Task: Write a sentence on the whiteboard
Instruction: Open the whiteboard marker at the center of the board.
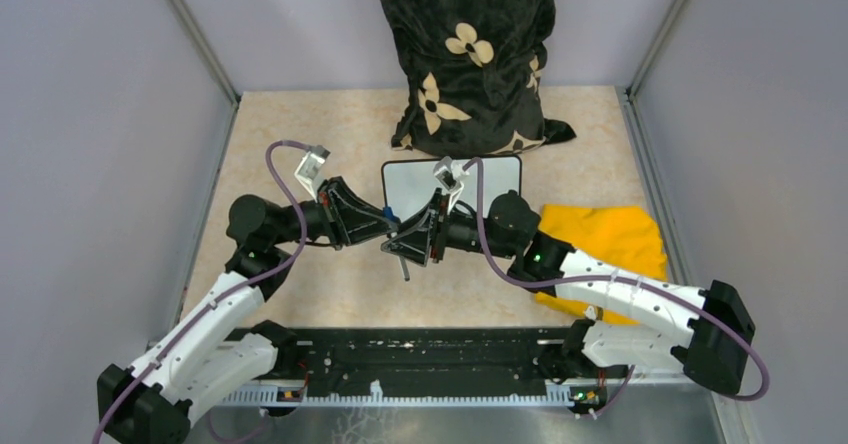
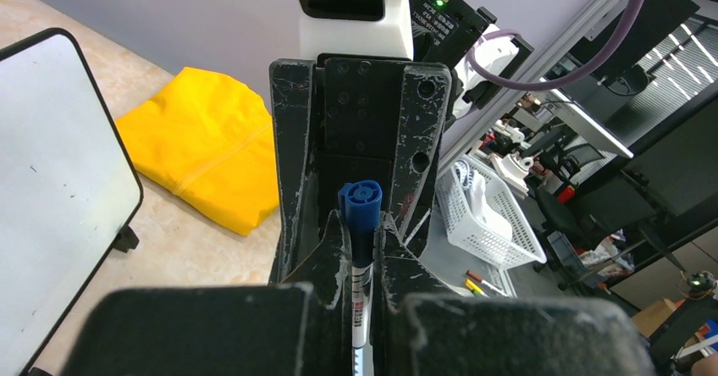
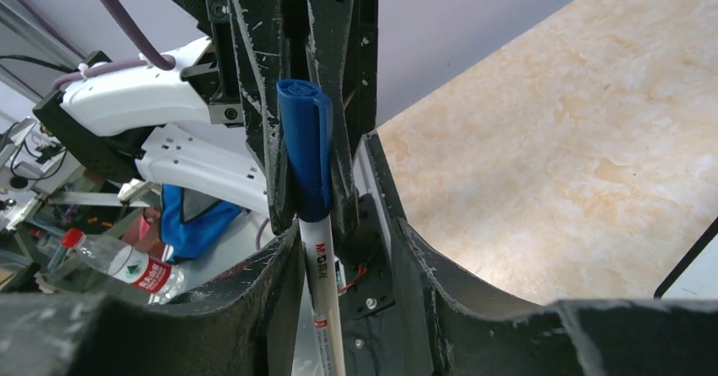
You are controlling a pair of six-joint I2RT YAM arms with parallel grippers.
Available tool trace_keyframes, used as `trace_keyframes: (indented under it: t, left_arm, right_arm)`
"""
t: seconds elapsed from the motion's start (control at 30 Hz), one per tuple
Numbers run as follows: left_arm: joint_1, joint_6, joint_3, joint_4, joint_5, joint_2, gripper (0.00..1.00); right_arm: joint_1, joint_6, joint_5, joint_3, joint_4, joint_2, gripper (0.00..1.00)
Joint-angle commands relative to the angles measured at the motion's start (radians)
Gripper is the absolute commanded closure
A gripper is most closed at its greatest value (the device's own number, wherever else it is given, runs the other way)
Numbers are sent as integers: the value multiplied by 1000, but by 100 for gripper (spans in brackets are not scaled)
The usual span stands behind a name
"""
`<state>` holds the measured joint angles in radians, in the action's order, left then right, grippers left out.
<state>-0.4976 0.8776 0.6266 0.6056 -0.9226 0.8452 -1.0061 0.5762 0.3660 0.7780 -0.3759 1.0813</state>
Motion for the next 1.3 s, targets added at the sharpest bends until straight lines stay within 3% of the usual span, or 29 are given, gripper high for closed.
trace_keyframes:
  t: [0.0,0.07,0.2,0.5,0.9,1.03,1.13,1.27]
  left_arm:
    - [-4,-21,-4,10,13,-17,100]
    - [-4,-24,-6,7,16,-18,100]
    - [-3,-40,2,-15,40,-29,100]
    - [-4,-76,40,-95,251,-95,100]
    - [-3,-90,55,-162,321,-104,100]
    - [-4,-199,94,-418,452,-116,100]
    - [-4,-281,129,-705,660,-112,100]
    - [-4,-307,153,-964,862,-65,100]
  right_arm:
    - [-8,29,-19,6,-91,12,60]
    - [-8,34,-10,1,-109,16,66]
    - [-7,34,7,-11,-103,18,99]
    - [-7,36,-36,-128,-57,-68,100]
    - [-8,41,-91,-188,-4,-153,100]
    - [-8,-6,-194,-172,110,-206,100]
    - [-7,-47,-324,-164,241,-270,100]
    - [-8,-86,-472,-156,421,-343,100]
